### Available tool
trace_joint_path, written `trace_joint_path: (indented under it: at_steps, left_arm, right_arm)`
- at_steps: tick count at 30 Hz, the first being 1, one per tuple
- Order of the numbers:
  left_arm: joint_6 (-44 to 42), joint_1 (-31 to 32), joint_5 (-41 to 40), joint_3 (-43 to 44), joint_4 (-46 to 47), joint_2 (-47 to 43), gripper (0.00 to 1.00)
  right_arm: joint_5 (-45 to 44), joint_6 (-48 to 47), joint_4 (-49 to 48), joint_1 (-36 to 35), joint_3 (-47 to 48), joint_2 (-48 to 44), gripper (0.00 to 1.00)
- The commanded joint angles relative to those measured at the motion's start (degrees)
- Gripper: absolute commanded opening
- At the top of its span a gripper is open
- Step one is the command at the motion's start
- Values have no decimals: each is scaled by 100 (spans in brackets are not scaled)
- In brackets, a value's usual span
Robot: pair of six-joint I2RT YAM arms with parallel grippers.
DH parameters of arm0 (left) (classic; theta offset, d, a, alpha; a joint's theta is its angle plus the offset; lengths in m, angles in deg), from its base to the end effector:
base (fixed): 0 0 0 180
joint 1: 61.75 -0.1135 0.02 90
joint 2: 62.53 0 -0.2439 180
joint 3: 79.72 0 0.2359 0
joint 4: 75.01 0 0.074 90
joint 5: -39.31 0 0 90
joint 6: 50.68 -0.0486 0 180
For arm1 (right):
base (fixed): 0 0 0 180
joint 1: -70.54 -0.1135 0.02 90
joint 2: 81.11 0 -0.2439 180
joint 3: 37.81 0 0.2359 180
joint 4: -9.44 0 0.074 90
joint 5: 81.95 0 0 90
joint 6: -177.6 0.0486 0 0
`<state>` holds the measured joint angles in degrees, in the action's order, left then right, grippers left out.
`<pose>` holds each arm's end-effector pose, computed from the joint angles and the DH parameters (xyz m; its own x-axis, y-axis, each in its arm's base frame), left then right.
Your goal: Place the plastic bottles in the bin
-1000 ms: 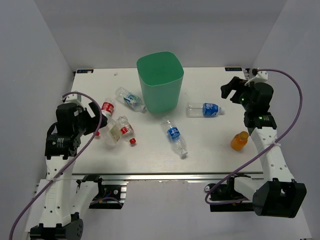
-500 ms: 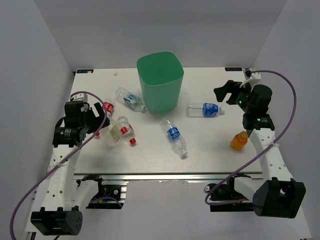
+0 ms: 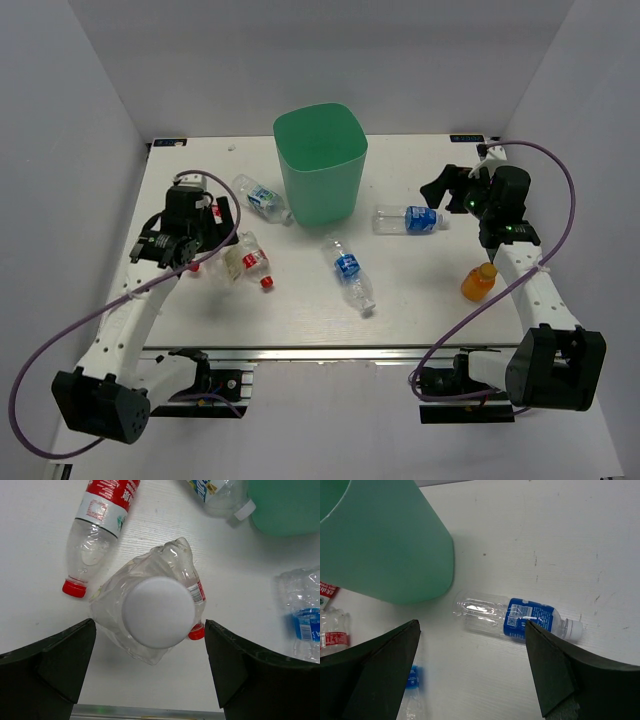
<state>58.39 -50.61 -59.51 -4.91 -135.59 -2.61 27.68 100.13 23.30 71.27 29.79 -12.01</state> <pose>0.2084 -0.0335 0.2979 -0.6916 -0.1929 -0.6961 -0.1483 0.9811 -0.1245 0.2845 0.0127 0.3035 -0.3262 0.2085 -0.9220 -0.2470 0.9227 0.2961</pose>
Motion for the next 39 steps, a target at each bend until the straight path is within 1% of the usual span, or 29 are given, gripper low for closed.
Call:
trace_joint_path:
  at_steps: [1, 4, 5, 8, 9, 12, 15, 20, 21, 23, 24, 25, 26, 28, 29, 32, 33, 35, 38, 39]
  left_arm:
    - [26, 292, -532, 241, 181, 256, 98]
    - [79, 389, -638, 233, 164, 389, 84]
    - [97, 407, -665, 215, 164, 389, 75]
    - [141, 451, -753, 180, 164, 284, 59]
    - [158, 451, -814, 180, 137, 214, 49]
    - [202, 460, -902, 180, 76, 82, 34]
    - [229, 460, -920, 180, -3, 29, 28]
    - [246, 468, -841, 101, 14, -68, 27]
    - [246, 468, -841, 92, 23, -77, 27]
    - [255, 468, -850, 101, 40, -86, 36]
    - [255, 468, -832, 101, 49, -77, 43]
    - [246, 468, -832, 101, 84, -60, 52]
    - [246, 468, -788, 92, 128, -42, 66]
    - [202, 468, -701, 101, 146, 124, 79]
    - [176, 468, -552, 92, 207, 186, 97]
    - [71, 468, -472, 136, 479, 476, 98]
    - [-86, 477, -167, 249, 550, 659, 98]
    - [-166, 468, -24, 373, 707, 897, 98]
    - [-491, 468, 160, 706, 857, 1512, 98]
    - [-849, 468, 344, 873, 858, 1688, 98]
  right_arm:
    - [31, -137, -87, -3, 278, -37, 90]
    - [-30, -181, -87, -3, 260, -81, 89]
    - [-56, -181, -96, -3, 251, -98, 89]
    - [-57, -155, -184, -3, 181, -177, 89]
    - [-39, -146, -210, -3, 146, -195, 89]
    - [92, -102, -280, -3, 119, -222, 89]
    - [154, -67, -307, -3, 110, -222, 89]
    - [172, -41, -307, -3, 93, -257, 89]
    - [172, -41, -333, -3, 84, -265, 89]
    - [242, -41, -351, -3, 58, -274, 89]
    - [303, -49, -351, -3, 66, -274, 89]
    - [460, -75, -351, -3, 66, -266, 89]
    - [532, -102, -360, -3, 66, -257, 89]
    - [707, -120, -430, -3, 49, -239, 89]
    - [760, -137, -439, -3, 49, -230, 89]
    - [936, -190, -544, -3, 31, -178, 89]
    - [997, -190, -588, -3, 23, -160, 89]
    - [1191, -173, -693, -3, 5, -73, 89]
    - [1577, -111, -869, -3, 5, 111, 89]
    - [1804, -111, -887, -3, 22, 165, 89]
